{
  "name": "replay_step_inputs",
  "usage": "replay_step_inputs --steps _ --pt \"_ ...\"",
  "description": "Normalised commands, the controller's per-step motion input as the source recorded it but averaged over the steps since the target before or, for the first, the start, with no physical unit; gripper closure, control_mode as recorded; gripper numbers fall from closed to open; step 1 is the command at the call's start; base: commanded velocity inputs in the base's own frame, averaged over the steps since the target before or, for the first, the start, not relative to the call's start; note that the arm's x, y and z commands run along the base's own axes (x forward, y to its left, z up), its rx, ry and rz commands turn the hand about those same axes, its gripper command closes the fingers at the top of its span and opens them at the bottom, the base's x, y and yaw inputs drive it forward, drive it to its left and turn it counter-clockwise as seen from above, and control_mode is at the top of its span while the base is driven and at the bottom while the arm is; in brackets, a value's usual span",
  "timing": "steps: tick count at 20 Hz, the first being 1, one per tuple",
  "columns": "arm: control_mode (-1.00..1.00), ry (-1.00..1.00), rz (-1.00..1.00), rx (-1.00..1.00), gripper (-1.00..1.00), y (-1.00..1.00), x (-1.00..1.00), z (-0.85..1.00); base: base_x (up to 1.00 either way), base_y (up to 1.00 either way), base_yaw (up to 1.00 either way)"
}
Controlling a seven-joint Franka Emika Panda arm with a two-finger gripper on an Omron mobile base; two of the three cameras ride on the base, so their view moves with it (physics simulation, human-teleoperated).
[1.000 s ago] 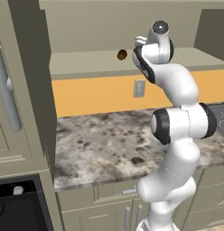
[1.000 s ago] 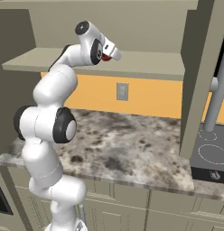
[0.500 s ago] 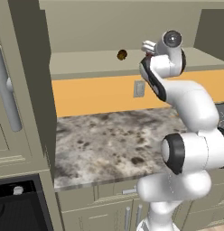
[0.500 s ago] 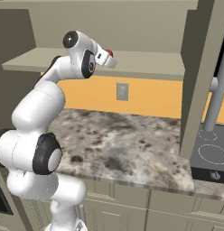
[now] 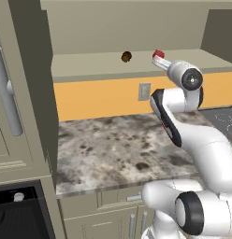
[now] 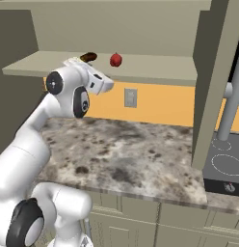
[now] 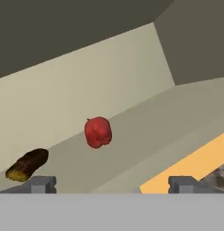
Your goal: Pick the sweet potato, bell pepper from the counter and place them in the cabinet. Then close the cabinet.
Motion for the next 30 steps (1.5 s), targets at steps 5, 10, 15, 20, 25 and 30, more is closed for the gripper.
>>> replay_step_inputs --steps 5,10,15,20,25,30 --pt "-1.0 -0.11 0.01 -0.06 -1.0 0.46 -1.0 0.0 0.0 0.0 0.0" --pt "-1.0 0.03 0.0 -0.11 -1.0 0.55 -1.0 0.0 0.0 0.0 0.0" --pt "-1.0 0.16 0.0 -0.14 -1.0 0.61 -1.0 0.0 0.0 0.0 0.0" --pt "-1.0 0.23 -0.04 -0.12 -1.0 0.59 -1.0 0.0 0.0 0.0 0.0" --pt "-1.0 0.11 -0.01 -0.1 -1.0 0.38 -1.0 -0.01 0.0 0.0 0.0" --pt "-1.0 -0.21 0.0 -0.07 -1.0 0.02 -1.0 -0.24 0.0 0.0 0.0"
